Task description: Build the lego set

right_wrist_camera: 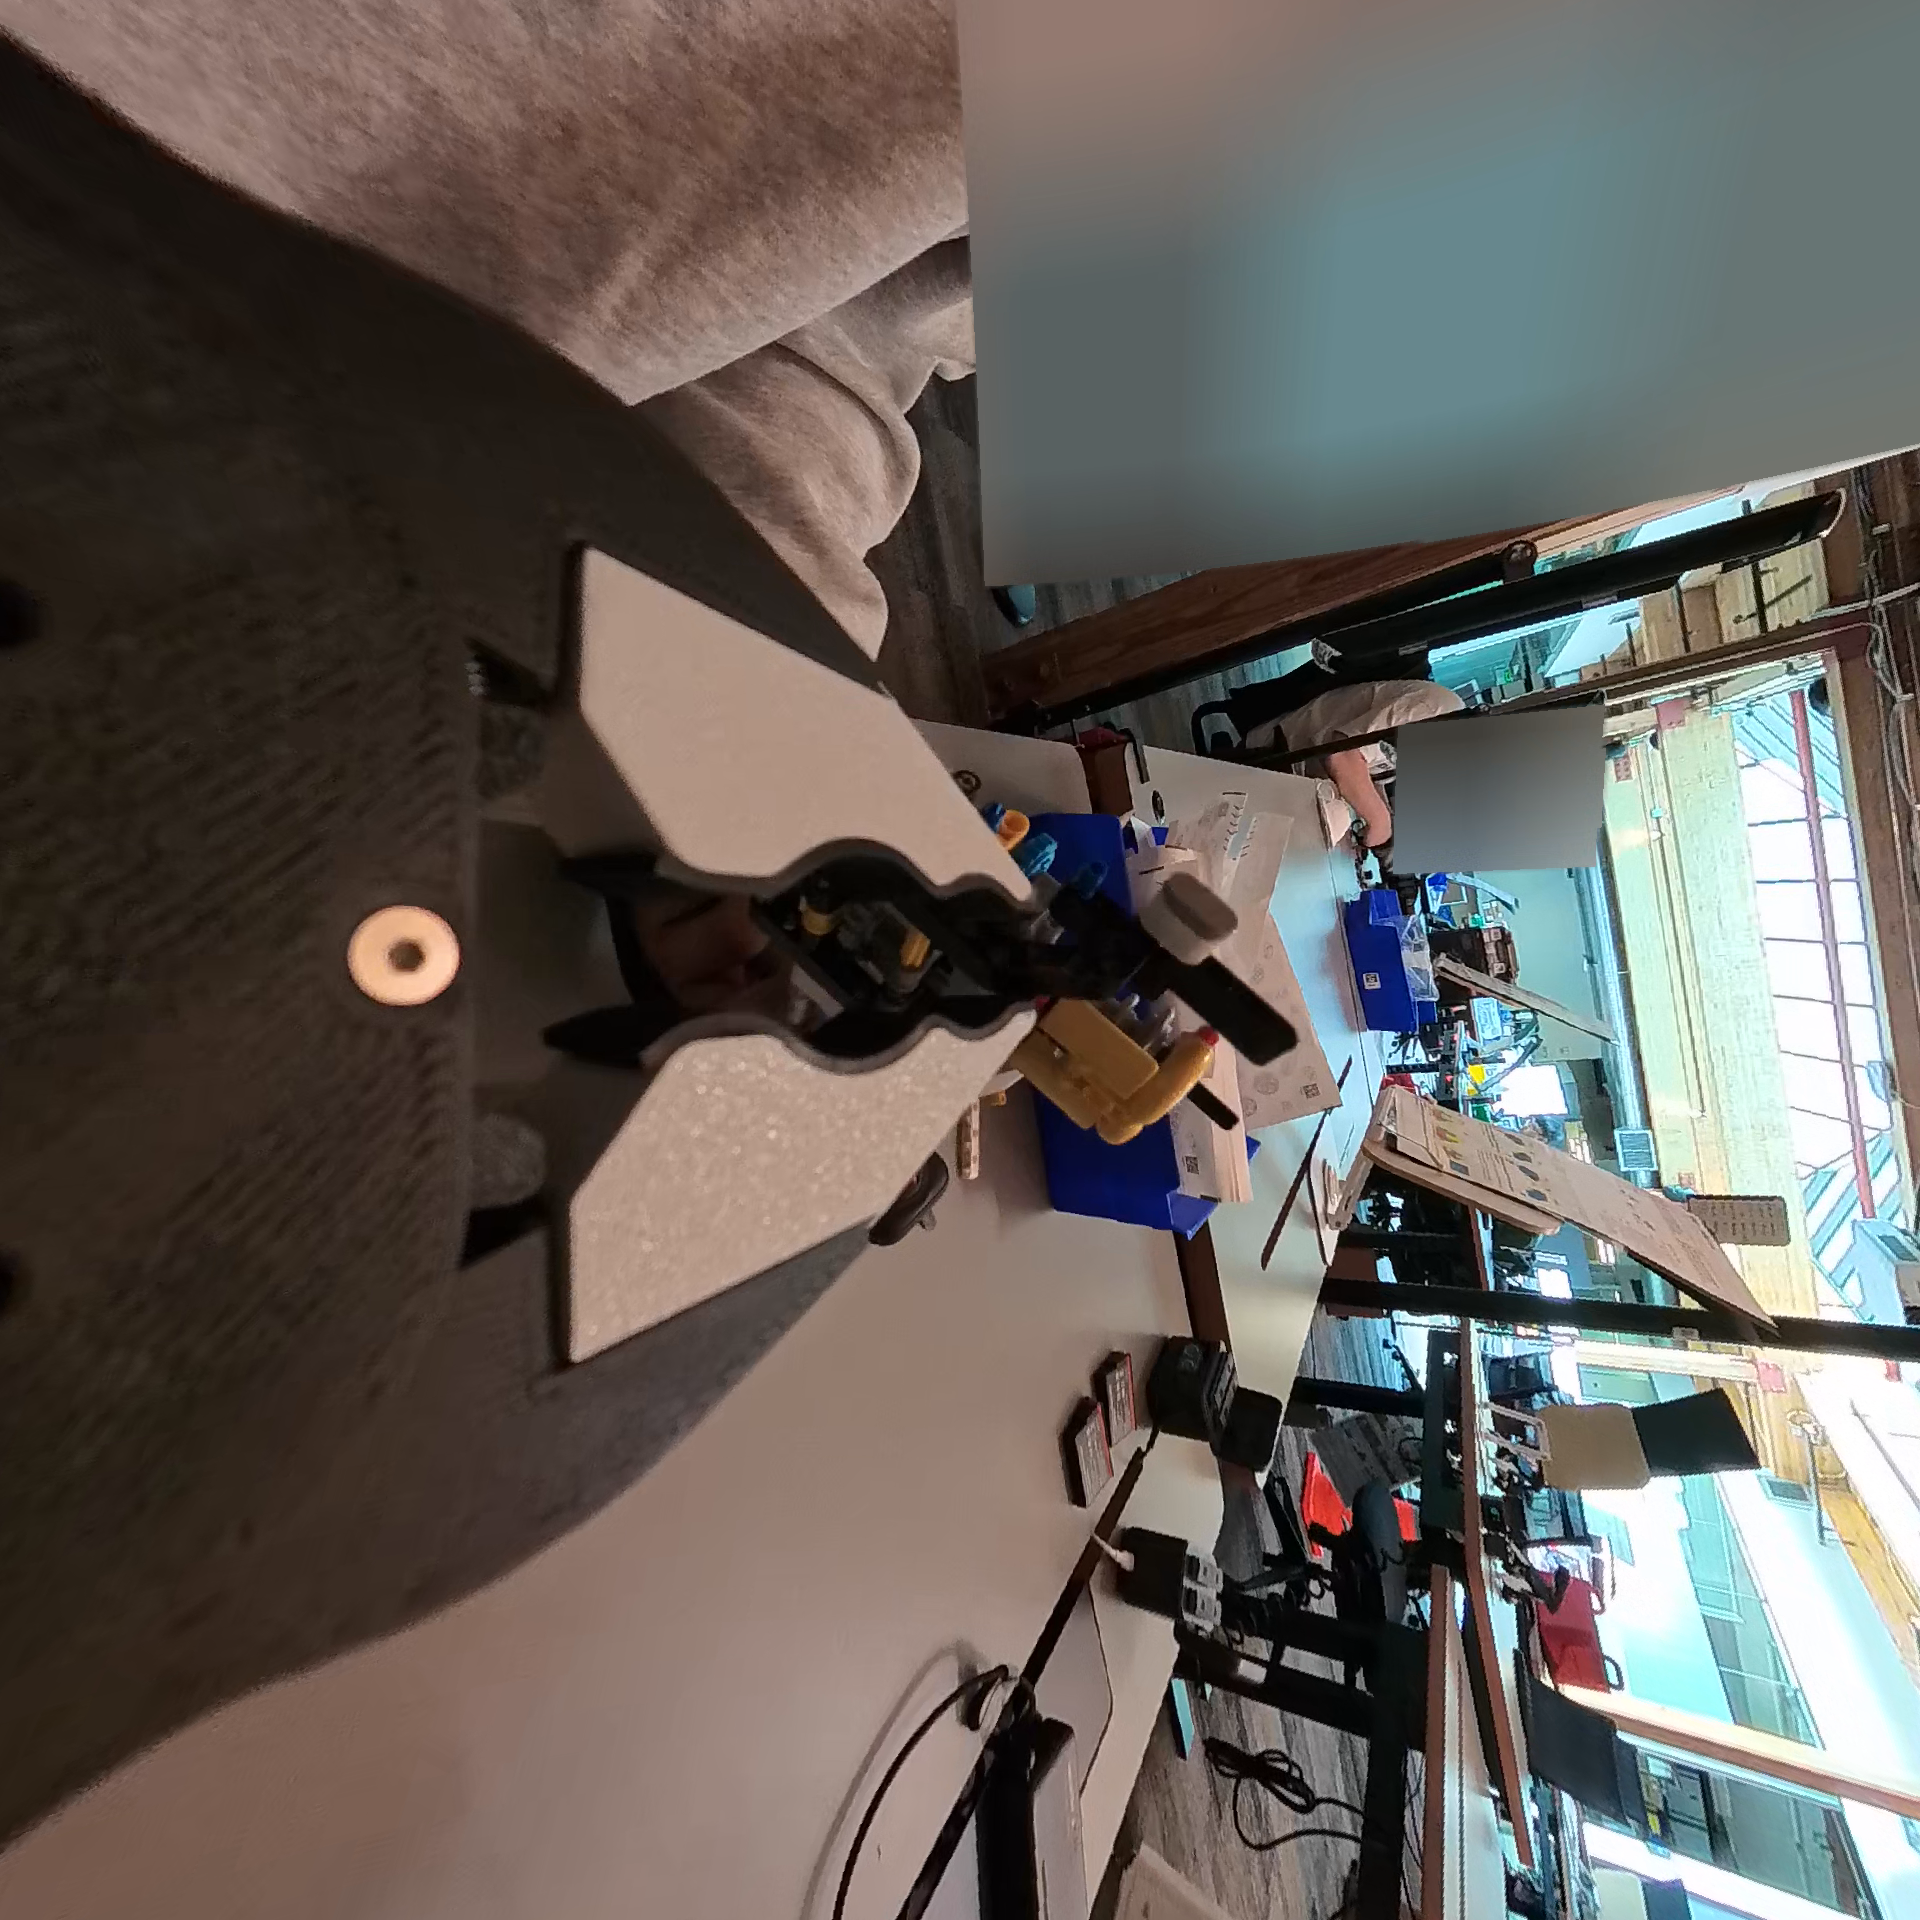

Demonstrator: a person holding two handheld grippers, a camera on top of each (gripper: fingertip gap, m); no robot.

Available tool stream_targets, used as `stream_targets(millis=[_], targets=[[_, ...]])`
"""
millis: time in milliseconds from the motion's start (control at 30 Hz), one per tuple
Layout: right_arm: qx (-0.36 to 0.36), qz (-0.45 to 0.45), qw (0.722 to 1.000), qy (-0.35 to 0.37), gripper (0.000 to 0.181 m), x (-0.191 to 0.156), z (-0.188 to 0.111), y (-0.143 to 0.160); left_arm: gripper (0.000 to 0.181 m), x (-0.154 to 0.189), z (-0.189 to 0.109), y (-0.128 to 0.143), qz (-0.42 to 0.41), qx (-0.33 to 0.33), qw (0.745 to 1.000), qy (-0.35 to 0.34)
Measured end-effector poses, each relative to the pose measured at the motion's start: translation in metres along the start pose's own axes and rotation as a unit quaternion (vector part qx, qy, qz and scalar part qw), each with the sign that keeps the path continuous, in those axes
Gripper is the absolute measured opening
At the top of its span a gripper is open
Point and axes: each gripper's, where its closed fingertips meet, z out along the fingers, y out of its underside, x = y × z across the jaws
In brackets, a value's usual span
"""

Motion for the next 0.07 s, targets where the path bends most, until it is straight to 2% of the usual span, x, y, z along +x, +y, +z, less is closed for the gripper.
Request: stream_targets(millis=[33,67], targets=[[-0.001,0.000,1.000,-0.003,0.014,-0.0008,0.0000,0.0003,0.005,0.0000,0.0001,0.0000,-0.001,0.000,1.000,0.001],[0.000,0.003,1.000,-0.007,0.016,-0.0018,-0.0001,-0.0004,0.005,-0.0001,0.0001,0.0002,-0.001,0.000,1.000,0.000]])
